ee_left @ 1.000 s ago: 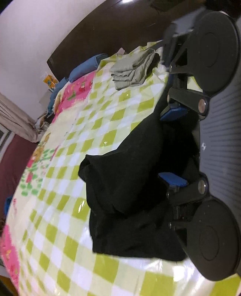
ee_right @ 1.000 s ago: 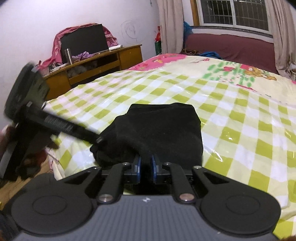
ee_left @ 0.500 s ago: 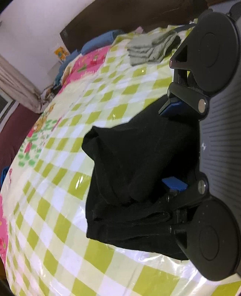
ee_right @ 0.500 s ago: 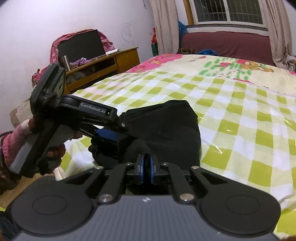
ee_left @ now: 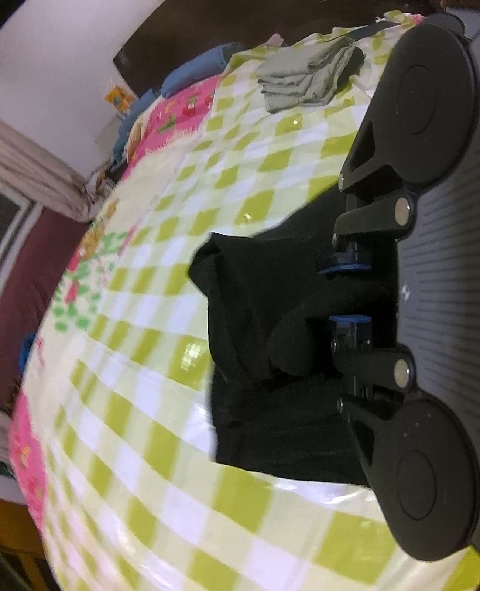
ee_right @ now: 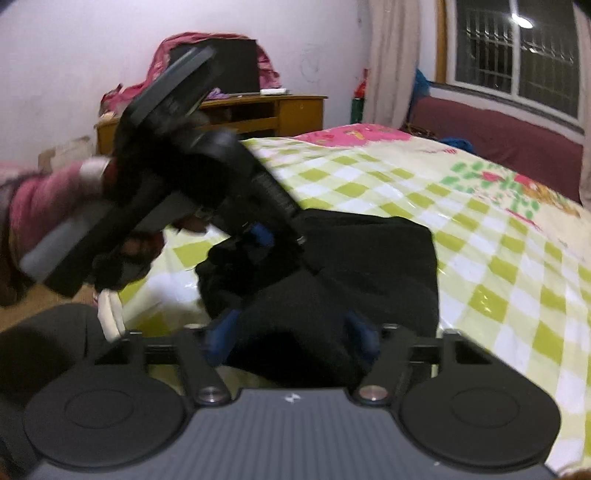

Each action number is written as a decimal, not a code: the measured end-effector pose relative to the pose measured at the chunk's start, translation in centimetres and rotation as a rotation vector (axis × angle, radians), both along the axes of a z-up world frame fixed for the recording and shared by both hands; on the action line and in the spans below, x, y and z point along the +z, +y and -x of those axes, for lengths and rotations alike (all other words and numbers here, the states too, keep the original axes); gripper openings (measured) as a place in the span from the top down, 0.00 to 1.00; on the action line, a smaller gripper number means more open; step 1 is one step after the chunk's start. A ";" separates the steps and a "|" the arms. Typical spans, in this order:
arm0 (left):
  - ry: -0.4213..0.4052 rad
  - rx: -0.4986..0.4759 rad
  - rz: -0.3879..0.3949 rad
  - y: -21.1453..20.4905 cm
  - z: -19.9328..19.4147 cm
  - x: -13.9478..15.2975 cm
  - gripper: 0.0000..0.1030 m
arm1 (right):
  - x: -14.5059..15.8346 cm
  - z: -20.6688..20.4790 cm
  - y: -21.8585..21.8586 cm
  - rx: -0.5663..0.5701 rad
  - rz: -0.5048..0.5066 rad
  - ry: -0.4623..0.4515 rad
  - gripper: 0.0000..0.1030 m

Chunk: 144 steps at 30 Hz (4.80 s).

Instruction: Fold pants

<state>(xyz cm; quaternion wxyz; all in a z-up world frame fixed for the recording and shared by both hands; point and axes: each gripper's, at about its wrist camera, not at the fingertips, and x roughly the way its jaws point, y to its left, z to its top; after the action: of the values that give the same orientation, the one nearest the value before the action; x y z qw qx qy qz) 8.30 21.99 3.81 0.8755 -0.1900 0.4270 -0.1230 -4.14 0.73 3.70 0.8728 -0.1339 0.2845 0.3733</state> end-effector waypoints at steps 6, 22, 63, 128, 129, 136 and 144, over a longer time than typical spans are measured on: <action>-0.137 -0.070 -0.024 0.7 -1.4 4.4 0.70 | 3.5 -0.8 0.1 -0.065 -0.096 0.031 0.85; -0.050 0.122 -0.158 9.9 -0.9 -2.4 0.74 | -3.4 -3.7 13.6 0.130 -0.019 0.116 0.94; -0.160 -0.041 -0.028 5.9 6.9 -2.4 0.59 | -1.9 -14.9 12.5 -0.222 0.029 0.401 0.88; -0.139 -0.283 -0.032 -0.2 -9.7 -6.7 0.78 | -6.5 -27.0 -11.8 -0.769 -0.437 0.462 0.83; -0.136 -0.272 -0.037 0.3 -9.3 -6.1 0.78 | -5.6 -26.2 -12.4 -0.773 -0.438 0.429 0.80; -0.144 -0.223 -0.251 1.2 -3.8 -4.1 0.78 | -1.7 -14.6 -7.9 -0.479 -0.347 0.281 0.80; -0.130 -0.095 -0.439 -0.7 -2.3 -1.3 0.62 | -2.6 -9.1 -1.7 -0.336 -0.203 0.211 0.75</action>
<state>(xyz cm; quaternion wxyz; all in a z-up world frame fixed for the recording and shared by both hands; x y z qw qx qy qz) 10.56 21.33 2.54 0.9148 0.0335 0.3945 -0.0802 4.98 -1.02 1.14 0.8972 0.0440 0.3535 0.2612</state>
